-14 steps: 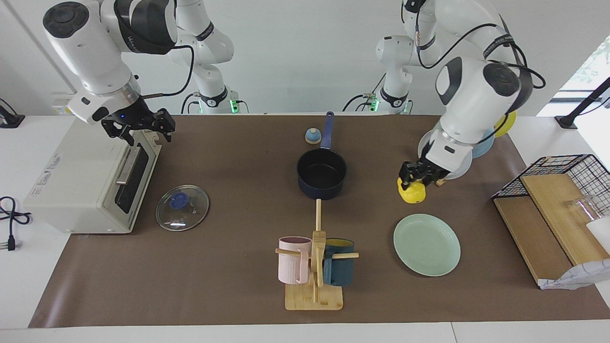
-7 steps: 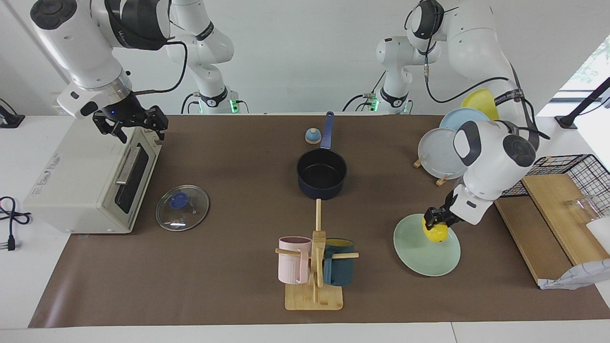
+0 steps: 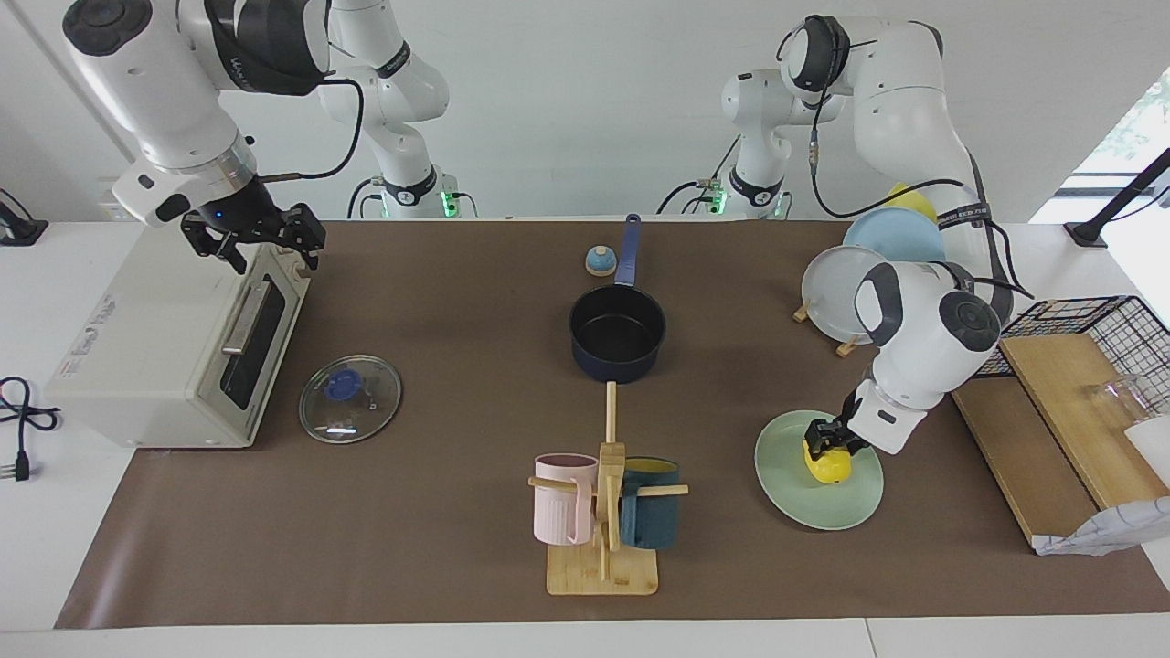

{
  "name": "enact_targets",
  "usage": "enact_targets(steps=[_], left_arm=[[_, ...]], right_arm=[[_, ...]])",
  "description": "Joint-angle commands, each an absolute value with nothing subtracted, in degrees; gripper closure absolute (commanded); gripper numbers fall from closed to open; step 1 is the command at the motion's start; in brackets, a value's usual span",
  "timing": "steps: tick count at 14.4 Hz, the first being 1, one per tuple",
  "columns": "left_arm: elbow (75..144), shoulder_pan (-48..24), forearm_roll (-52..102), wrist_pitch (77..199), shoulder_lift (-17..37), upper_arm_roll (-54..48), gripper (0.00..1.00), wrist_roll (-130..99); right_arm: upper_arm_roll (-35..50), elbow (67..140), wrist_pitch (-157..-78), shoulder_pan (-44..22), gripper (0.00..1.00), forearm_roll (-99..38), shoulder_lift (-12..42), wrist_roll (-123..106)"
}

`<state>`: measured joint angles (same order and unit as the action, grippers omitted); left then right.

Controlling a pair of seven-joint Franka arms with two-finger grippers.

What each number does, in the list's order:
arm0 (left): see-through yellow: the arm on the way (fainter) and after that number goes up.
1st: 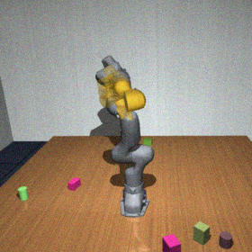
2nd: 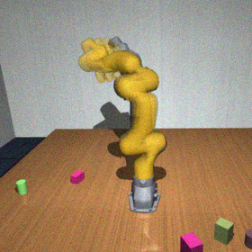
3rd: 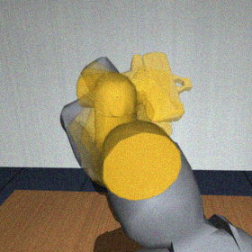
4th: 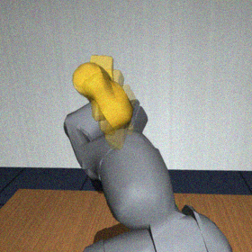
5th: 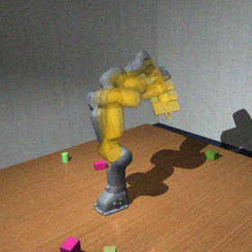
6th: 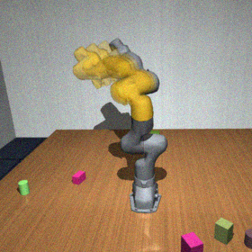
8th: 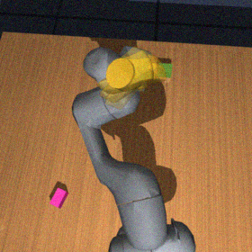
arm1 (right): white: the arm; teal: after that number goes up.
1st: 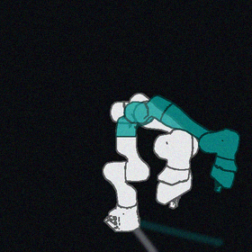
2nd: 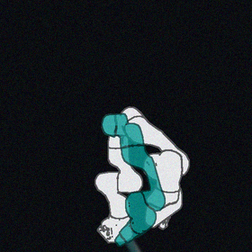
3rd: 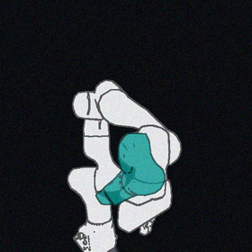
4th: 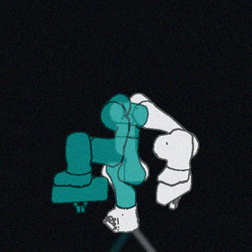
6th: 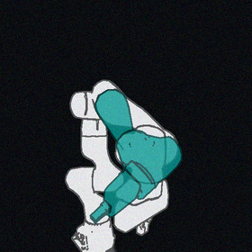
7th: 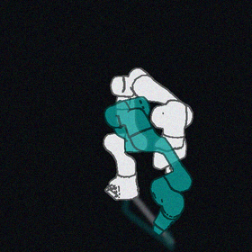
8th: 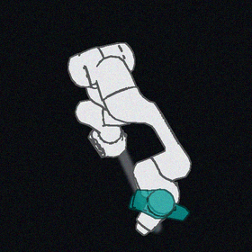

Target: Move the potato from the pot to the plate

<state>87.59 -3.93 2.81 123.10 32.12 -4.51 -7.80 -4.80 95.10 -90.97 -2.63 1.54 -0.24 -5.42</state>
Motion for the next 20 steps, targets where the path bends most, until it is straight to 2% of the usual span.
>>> enact_targets(steps=[1, 2, 6, 16, 20], left_arm=[[89.3, -4.3, 1.3, 125.3, 31.6, -4.3, 0.57, -7.5], [89.0, -4.3, 1.2, 125.0, 31.6, -4.3, 0.01, -7.6], [86.3, -3.9, 0.6, 121.8, 29.9, -4.3, 0.00, -7.5], [86.4, -1.8, -1.5, 97.9, 5.1, -2.6, 0.00, -7.4], [87.8, -1.8, -1.5, 86.2, -2.1, -2.5, 0.00, -4.5]], right_arm=[[-5.0, 95.4, -91.4, -2.8, 0.00, 1.2, -0.9, -1.4], [-4.8, 95.4, -91.4, -2.8, 0.00, 1.2, -0.8, -0.8], [-5.1, 95.2, -91.4, -2.8, 0.00, 0.9, -0.8, -0.6], [-4.9, 95.3, -91.3, -2.7, 0.00, 0.8, -1.2, -1.1], [-5.0, 95.4, -91.2, -2.5, 0.00, 0.8, -1.3, -1.1]])
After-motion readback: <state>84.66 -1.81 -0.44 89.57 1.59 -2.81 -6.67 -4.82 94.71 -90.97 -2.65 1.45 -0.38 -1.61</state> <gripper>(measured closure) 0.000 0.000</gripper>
